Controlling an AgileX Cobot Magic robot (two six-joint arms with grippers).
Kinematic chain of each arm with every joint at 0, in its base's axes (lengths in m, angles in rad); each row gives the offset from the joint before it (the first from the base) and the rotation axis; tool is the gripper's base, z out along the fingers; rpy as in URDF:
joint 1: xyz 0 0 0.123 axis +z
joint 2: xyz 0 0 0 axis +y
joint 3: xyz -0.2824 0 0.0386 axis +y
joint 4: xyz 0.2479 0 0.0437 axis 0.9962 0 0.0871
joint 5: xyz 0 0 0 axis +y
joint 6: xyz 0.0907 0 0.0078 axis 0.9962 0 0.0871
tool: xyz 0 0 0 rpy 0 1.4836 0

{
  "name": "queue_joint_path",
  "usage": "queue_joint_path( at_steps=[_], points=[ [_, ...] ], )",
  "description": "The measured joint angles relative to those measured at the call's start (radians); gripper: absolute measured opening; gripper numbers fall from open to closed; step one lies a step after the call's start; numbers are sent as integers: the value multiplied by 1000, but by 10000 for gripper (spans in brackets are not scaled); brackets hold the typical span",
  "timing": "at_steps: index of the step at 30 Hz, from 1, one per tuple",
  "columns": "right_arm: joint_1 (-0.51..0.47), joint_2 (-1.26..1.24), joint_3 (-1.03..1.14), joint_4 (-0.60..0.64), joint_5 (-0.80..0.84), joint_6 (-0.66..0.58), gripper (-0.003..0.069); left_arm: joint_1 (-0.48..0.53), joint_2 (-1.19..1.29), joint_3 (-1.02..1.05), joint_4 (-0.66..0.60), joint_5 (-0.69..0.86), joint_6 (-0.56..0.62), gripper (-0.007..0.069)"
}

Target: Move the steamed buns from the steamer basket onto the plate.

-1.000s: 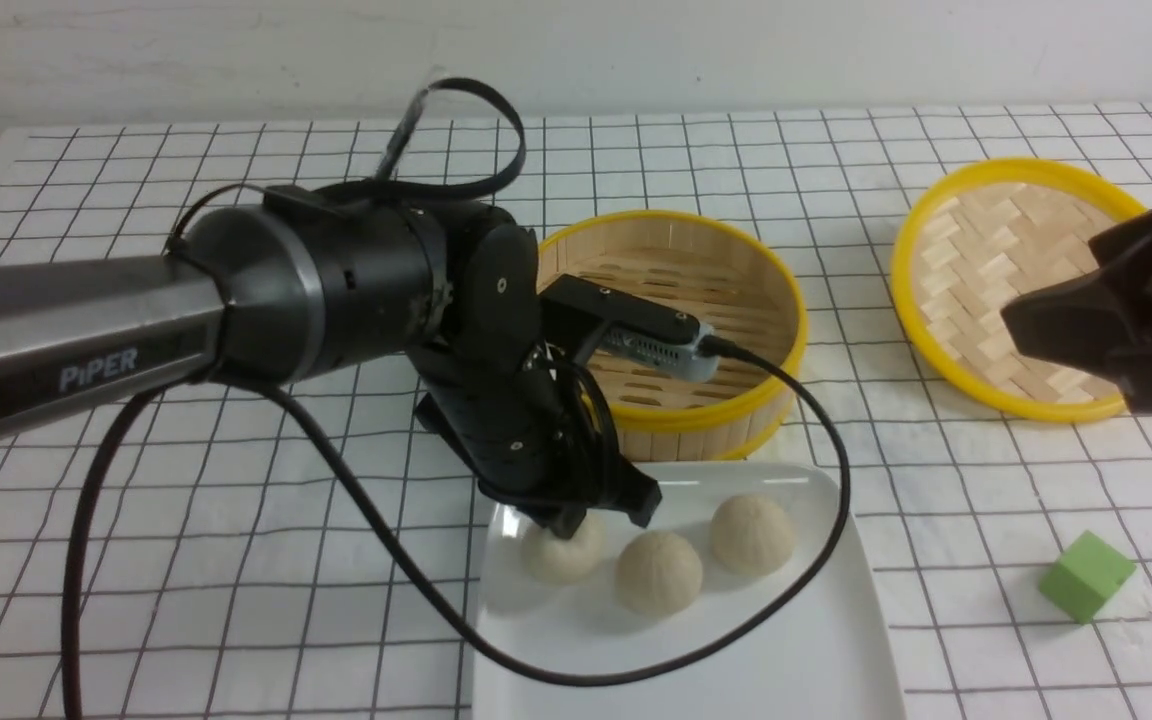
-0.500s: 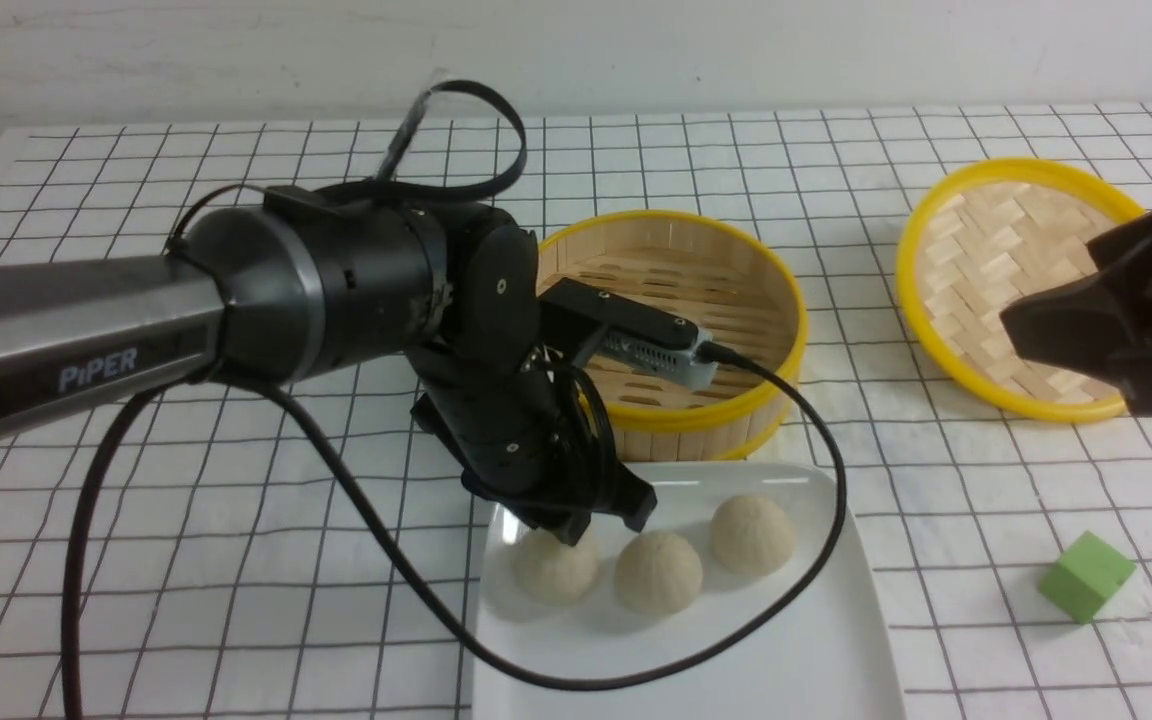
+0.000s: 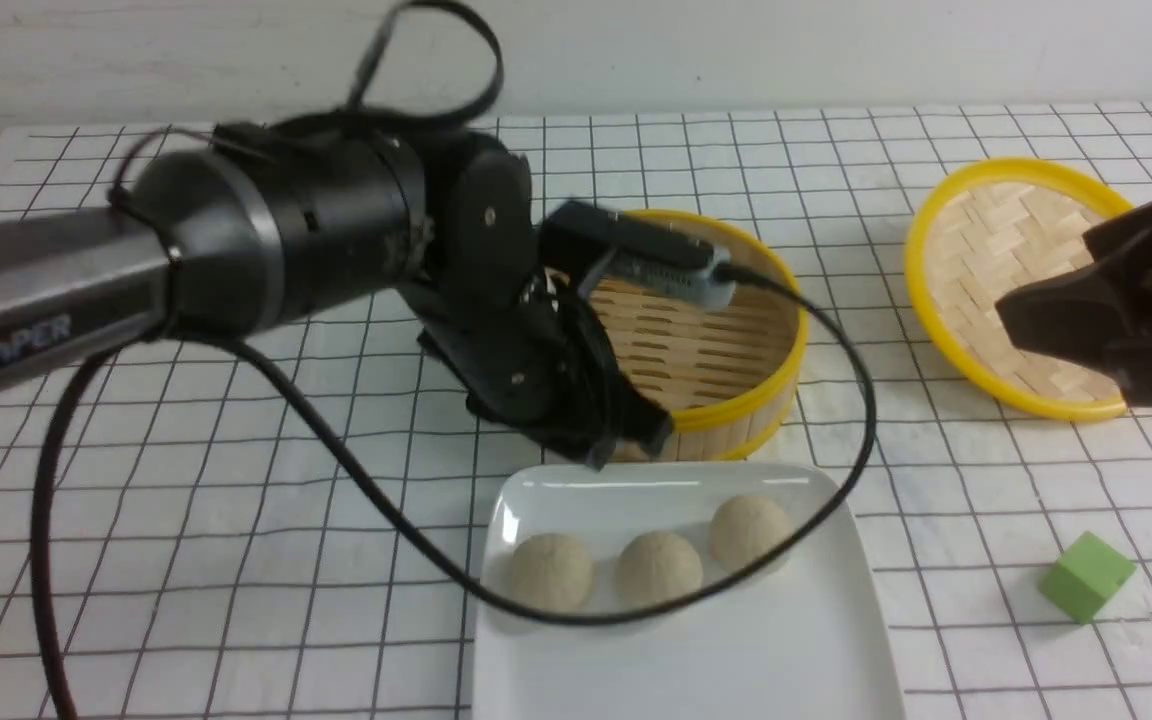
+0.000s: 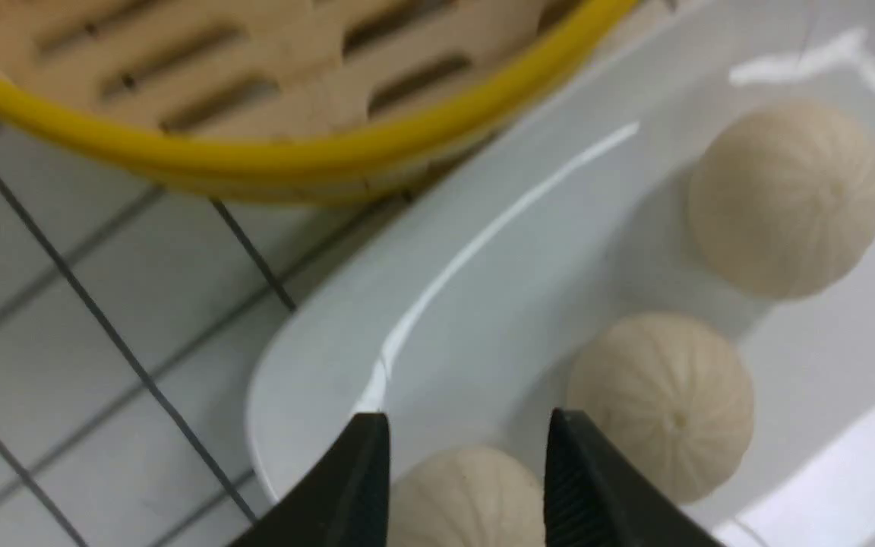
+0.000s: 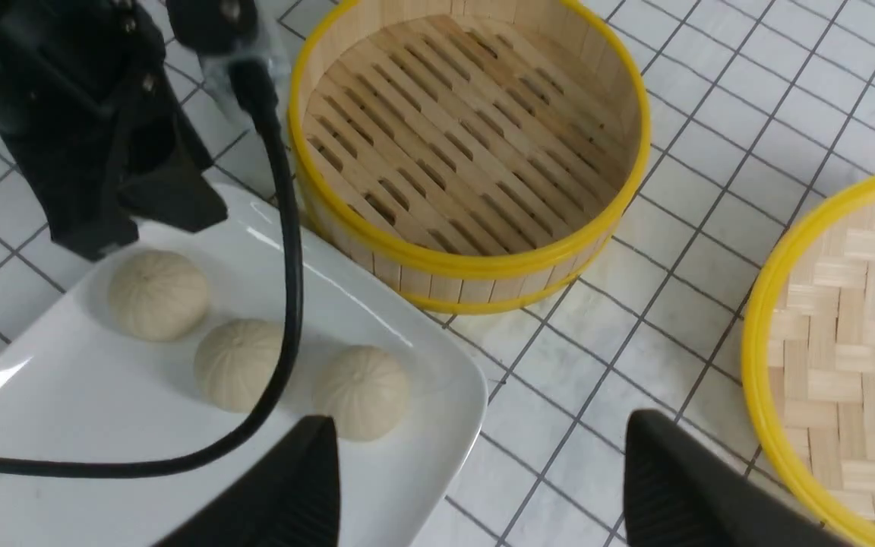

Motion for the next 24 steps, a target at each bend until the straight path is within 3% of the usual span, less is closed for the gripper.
queue_joint_path(
  at_steps=[4,14,24],
  points=[
    [0,-19,0,2,-61,0,494,0,-62,-109,125,-6,-66,307],
    [0,-63,0,-1,-250,7,494,0,-193,-234,575,1,-424,307],
    [0,-187,0,-124,-333,26,494,0,-366,-236,737,64,-511,251]
  ],
)
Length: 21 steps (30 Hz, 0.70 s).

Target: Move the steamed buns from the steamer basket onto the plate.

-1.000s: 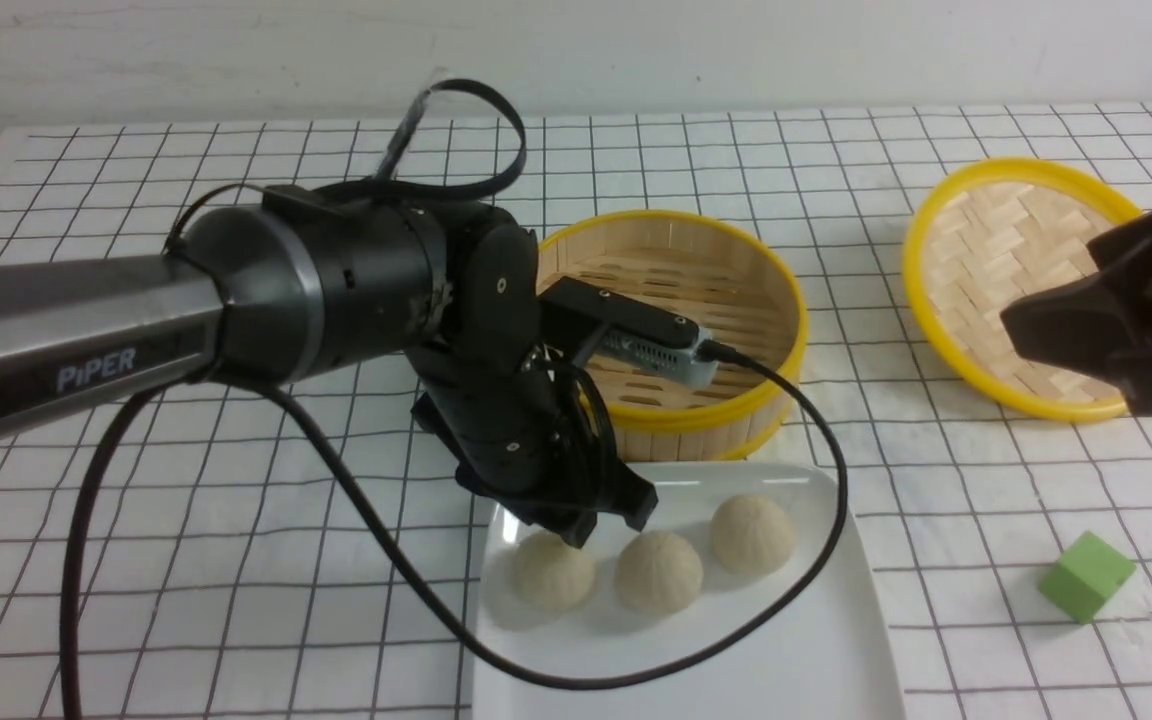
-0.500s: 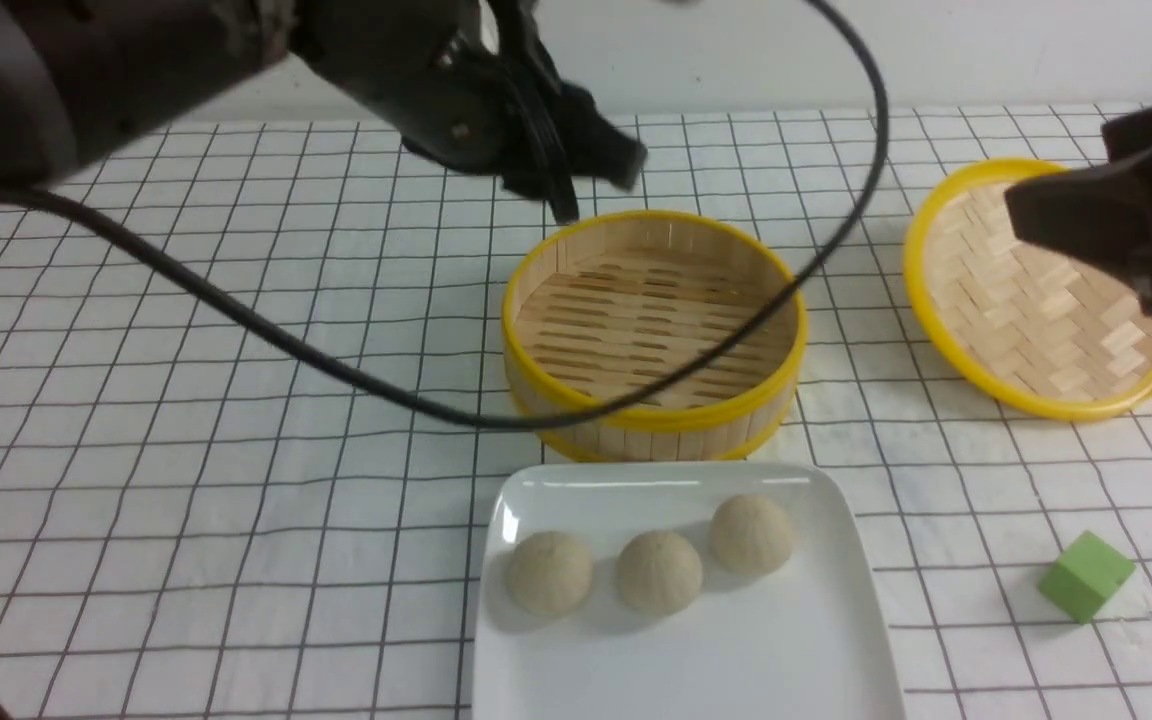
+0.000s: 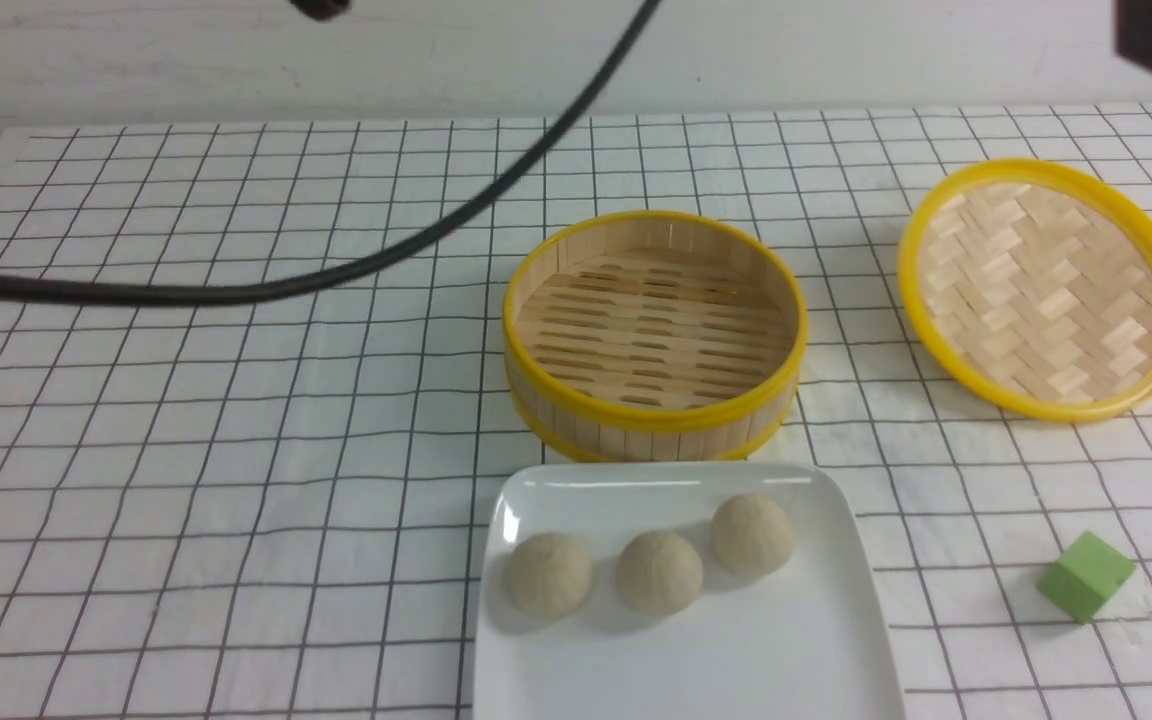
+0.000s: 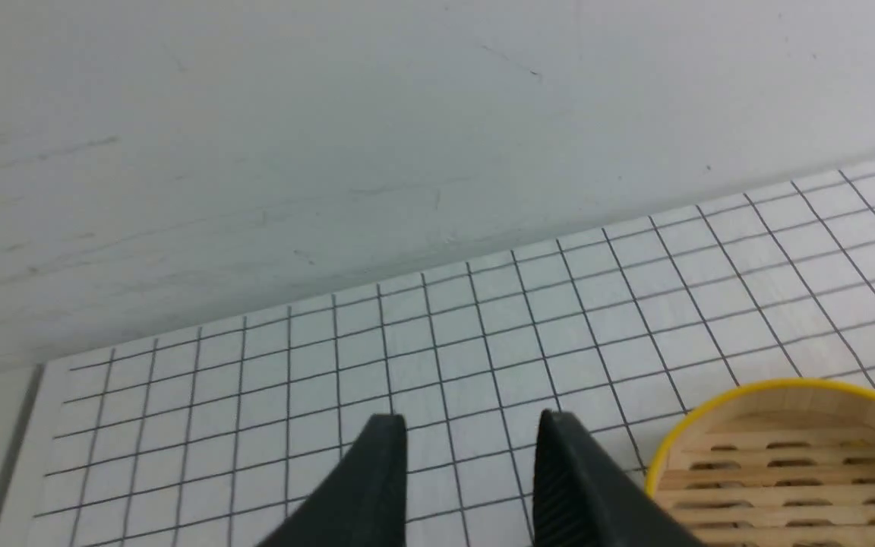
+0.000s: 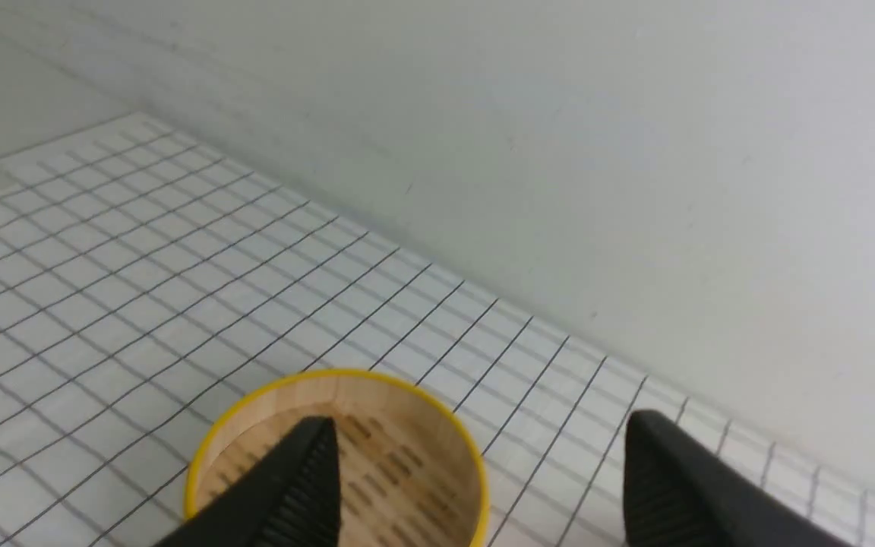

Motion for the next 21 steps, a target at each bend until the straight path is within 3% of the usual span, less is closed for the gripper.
queue_joint_path(
  at_steps=[6,16,21],
  points=[
    [0,-172,0,-46,14,33,494,0,-88,0,17,14,-1,232],
    [0,-663,7,21,350,71,494,0,-138,0,15,17,-2,233],
    [0,-819,76,30,425,39,494,0,-138,0,-42,-2,-4,237]
  ],
)
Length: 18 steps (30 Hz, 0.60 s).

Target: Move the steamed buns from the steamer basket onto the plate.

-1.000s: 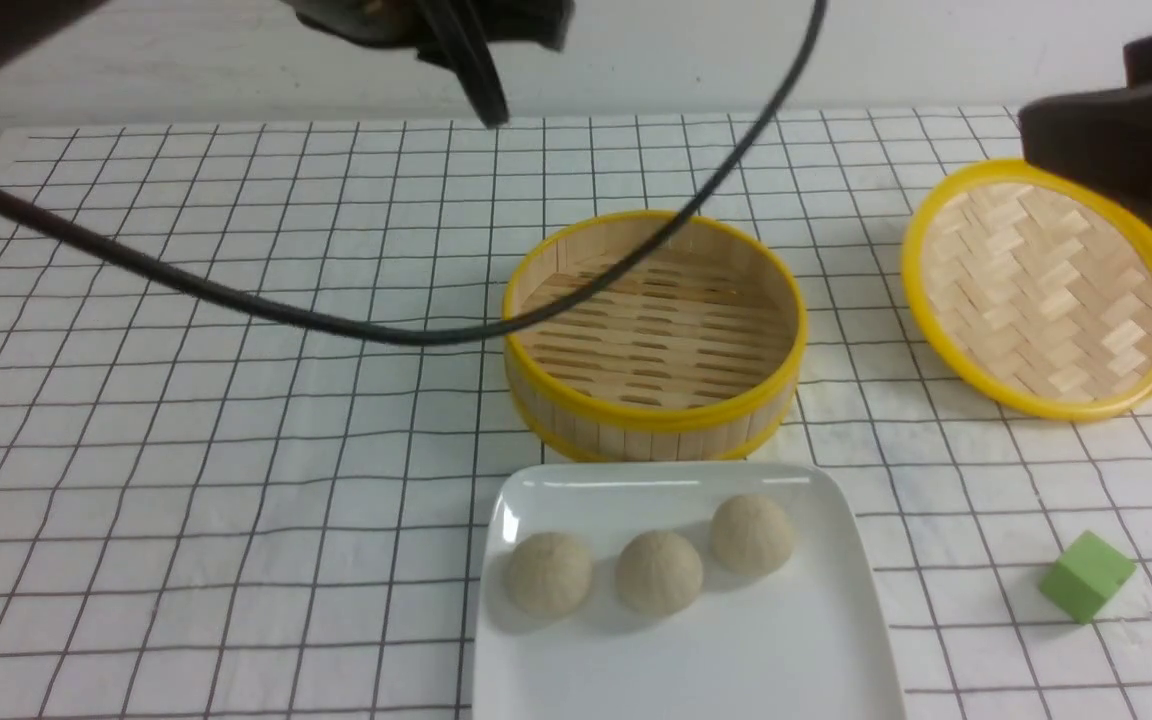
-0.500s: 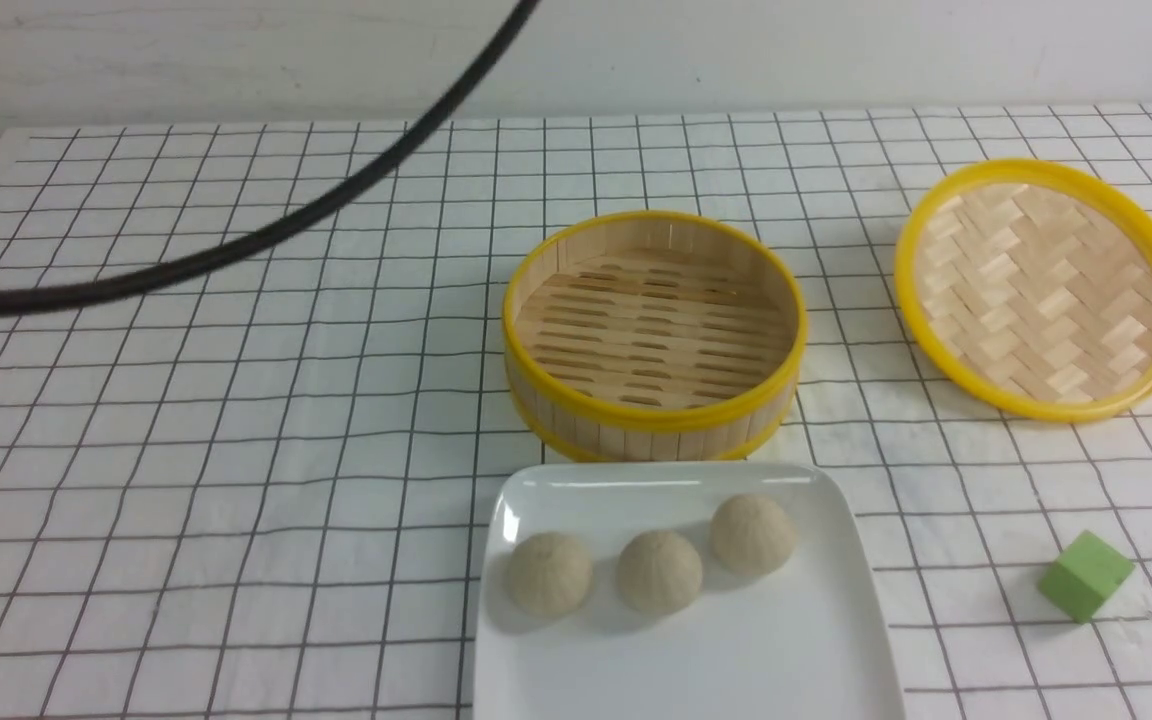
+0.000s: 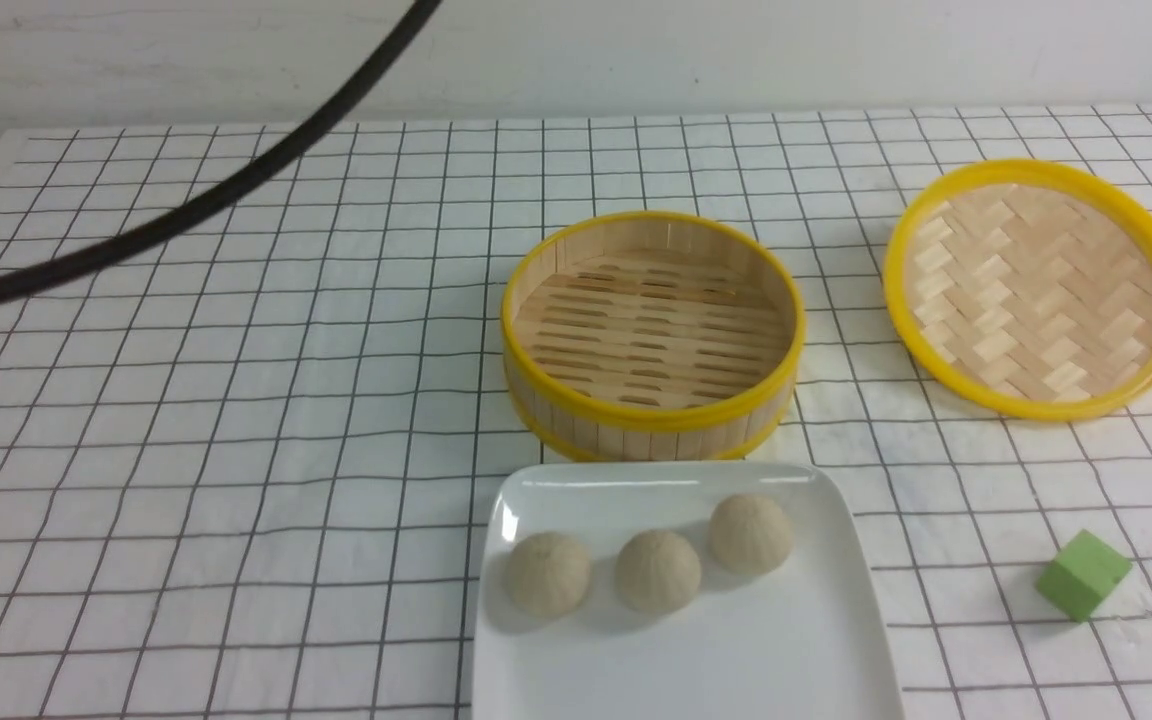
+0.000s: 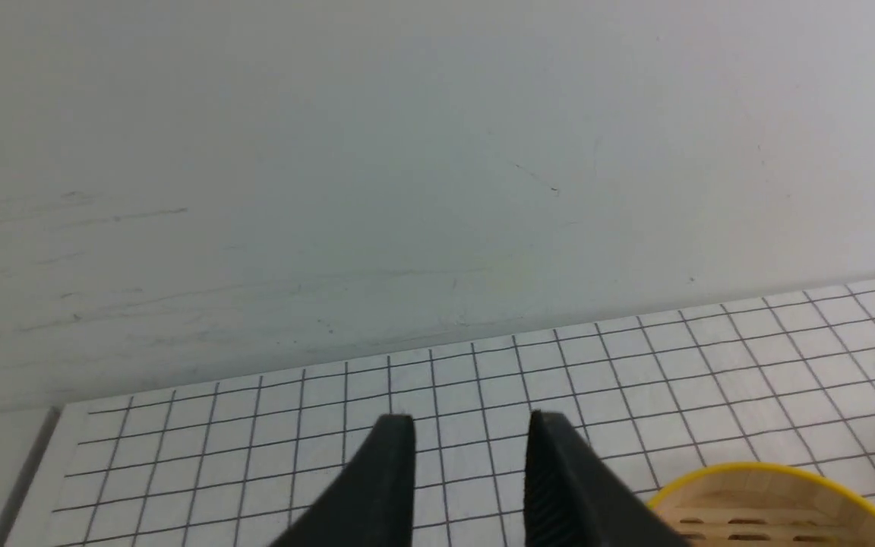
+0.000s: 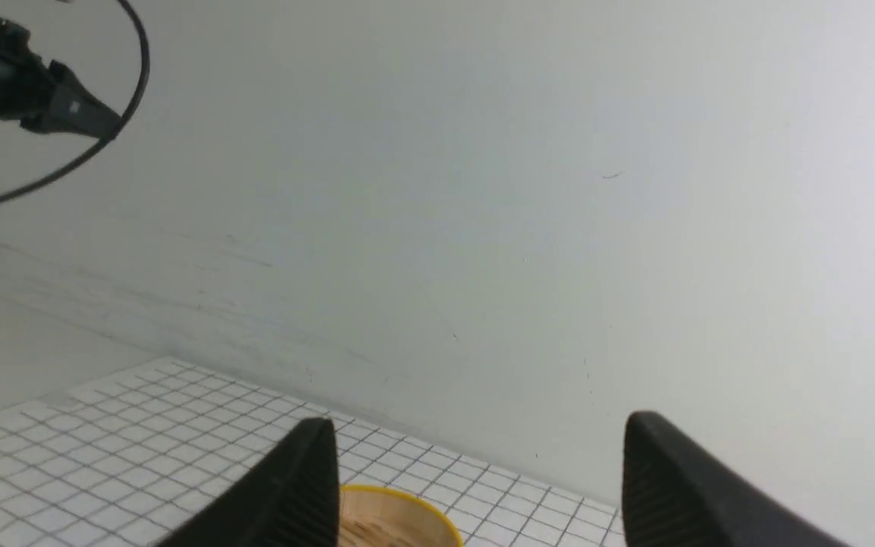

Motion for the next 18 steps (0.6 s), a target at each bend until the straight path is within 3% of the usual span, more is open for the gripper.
queue_joint_path(
  at_steps=[11,18],
  points=[
    [-1,-68,253,62,161,-28,494,0,0,0,-150,-19,-1,238],
    [-1,-66,470,90,-32,-77,494,0,0,0,-159,-15,-1,239]
  ],
)
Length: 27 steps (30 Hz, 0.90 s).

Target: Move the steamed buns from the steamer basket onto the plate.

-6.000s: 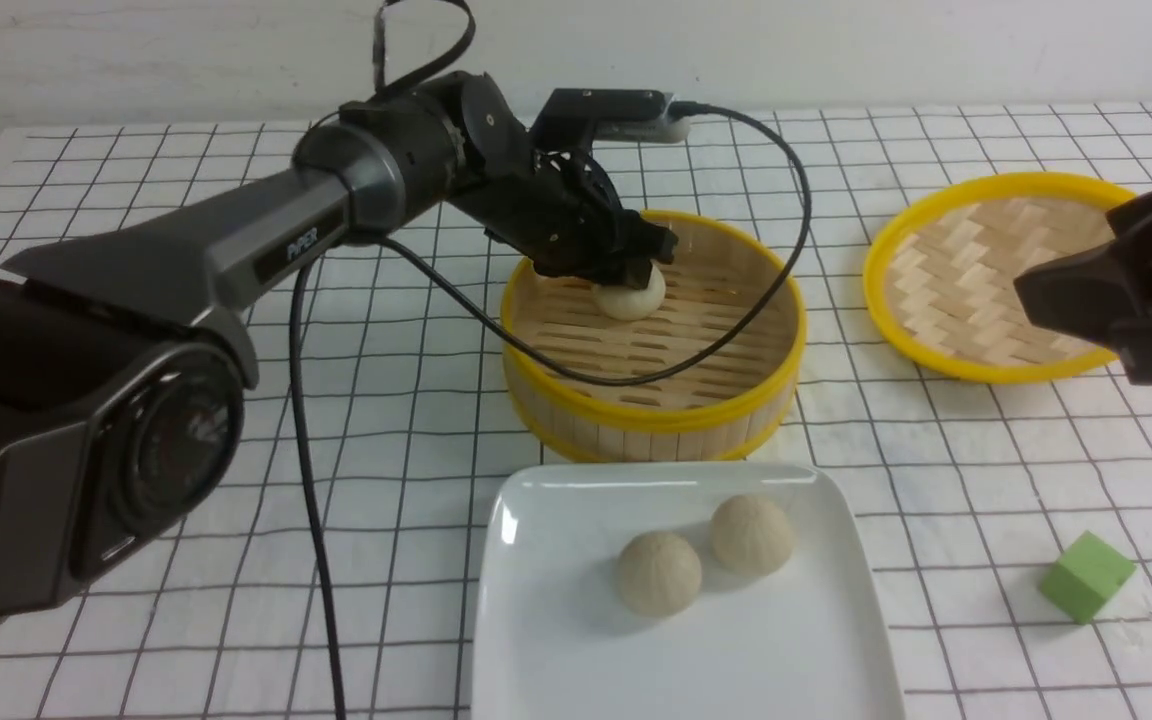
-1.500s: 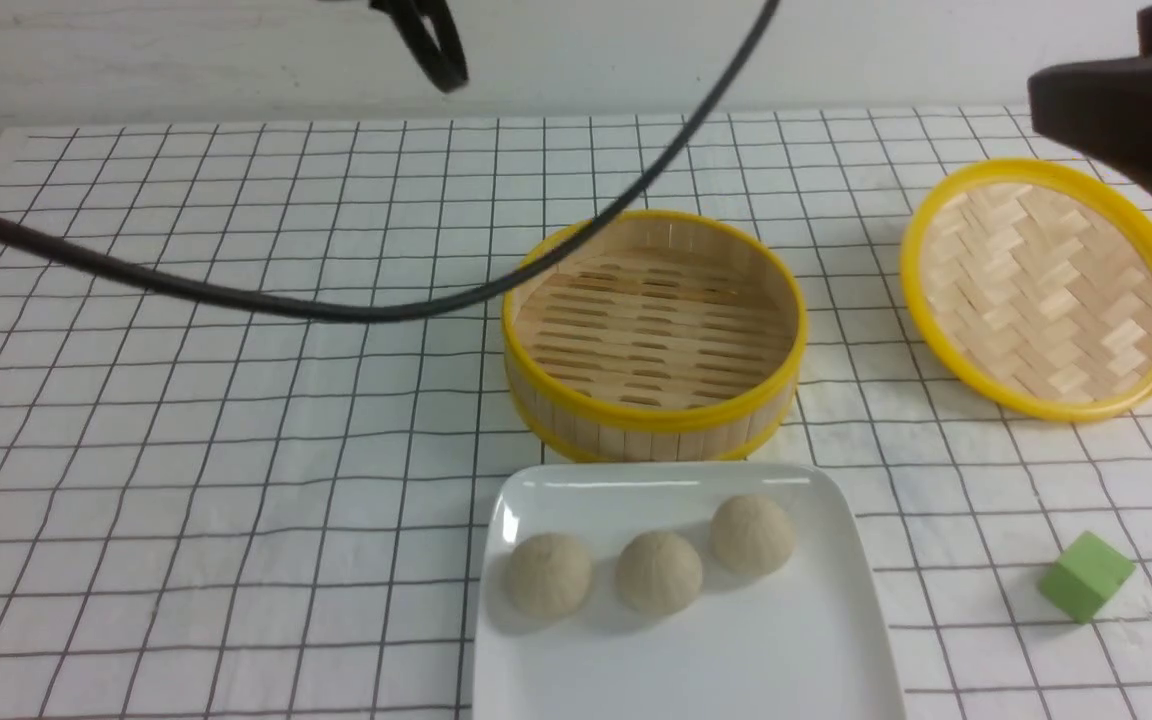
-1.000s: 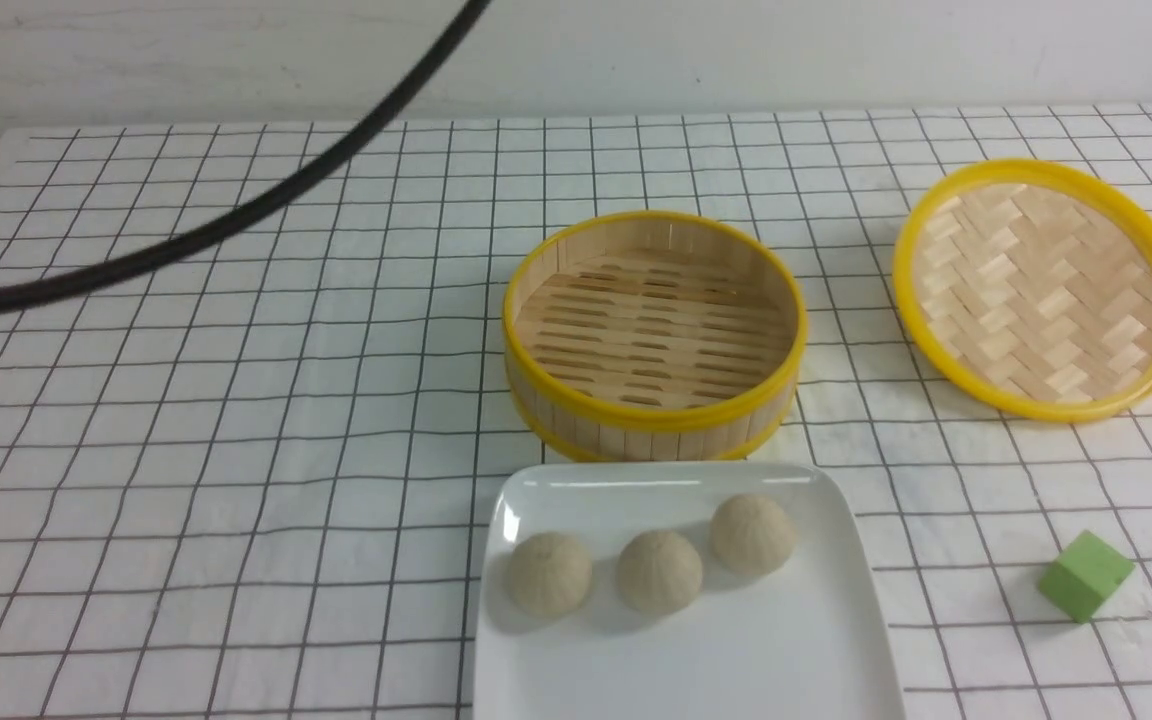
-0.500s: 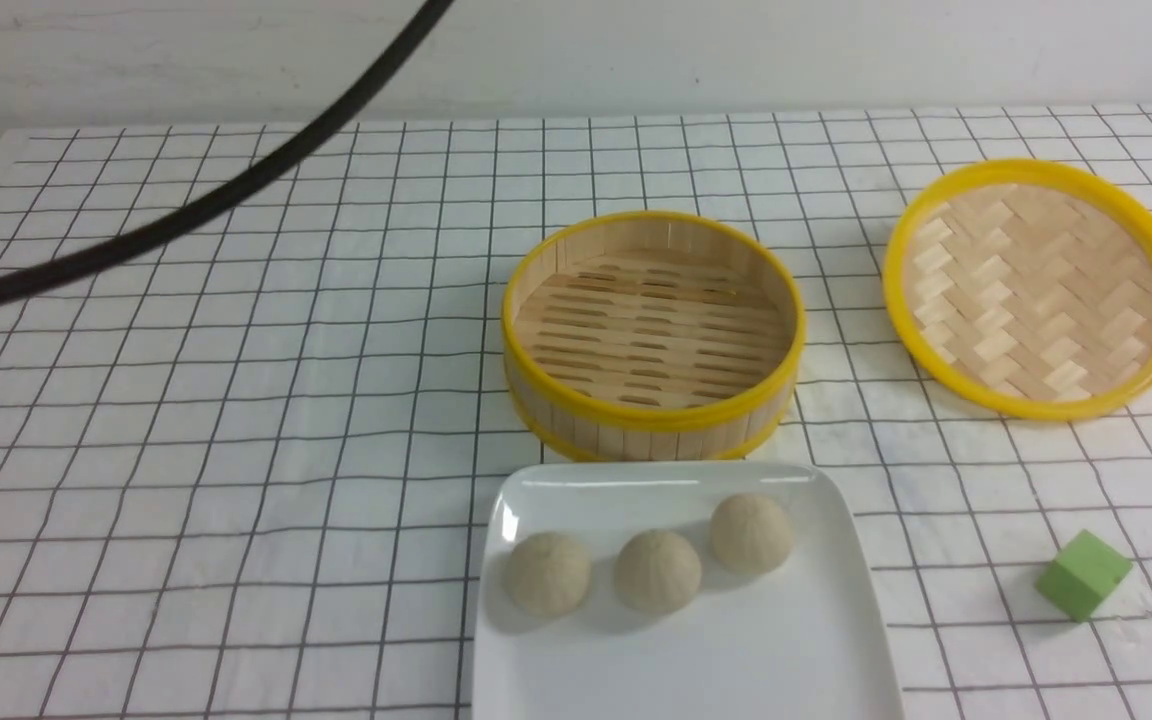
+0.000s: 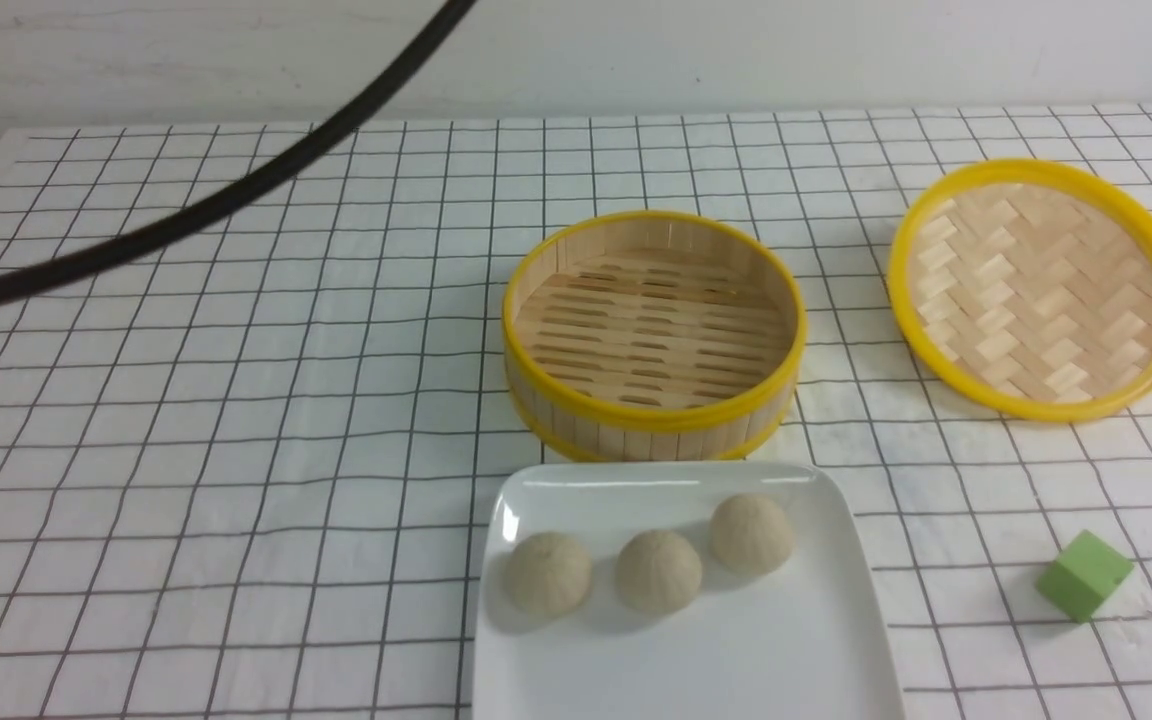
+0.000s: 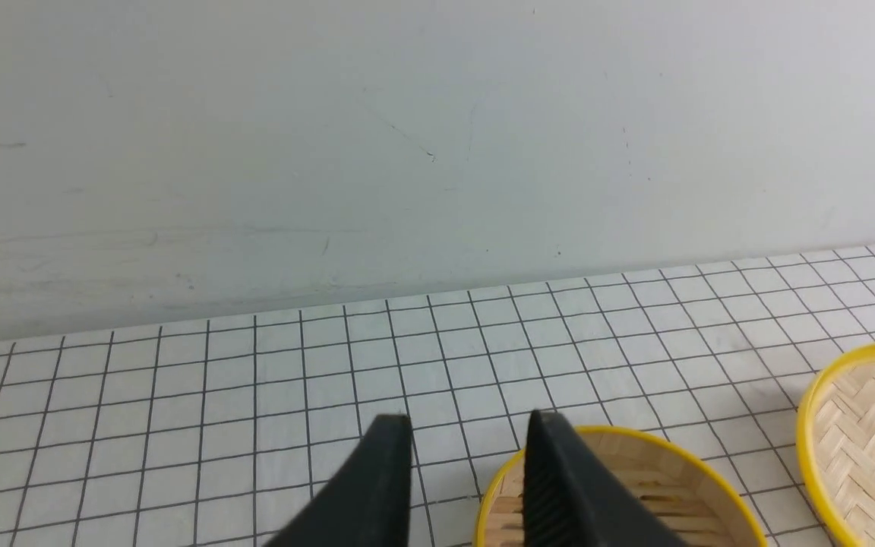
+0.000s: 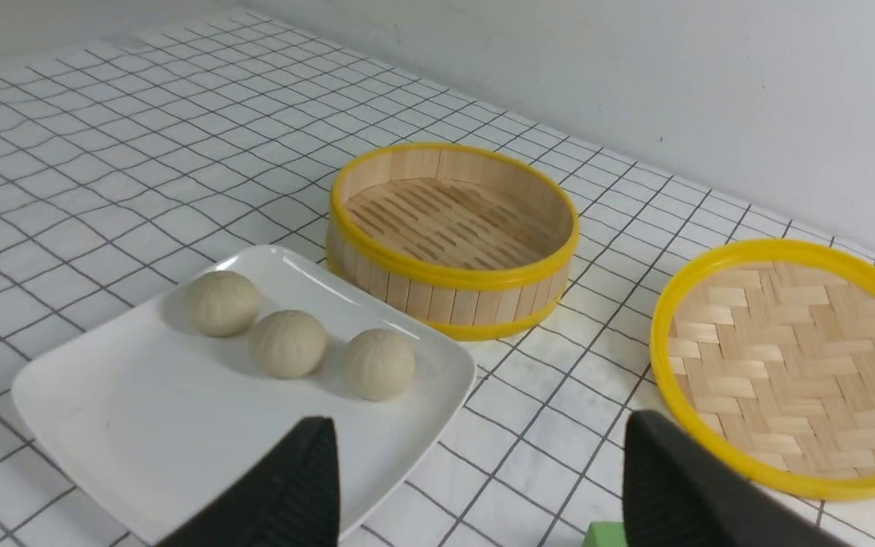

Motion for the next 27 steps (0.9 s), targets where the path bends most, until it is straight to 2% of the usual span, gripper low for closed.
queue_joint_path(
  at_steps=[6,12,20,27],
  points=[
    [0,4,90,-28,-274,78,494,0,0,0,-1,9,0,239],
    [0,4,97,-83,-425,89,494,0,0,0,0,9,24,240],
    [0,4,101,-109,-398,108,494,0,0,0,0,9,34,240],
    [0,4,102,-108,-275,112,494,0,0,0,37,14,34,240]
  ],
)
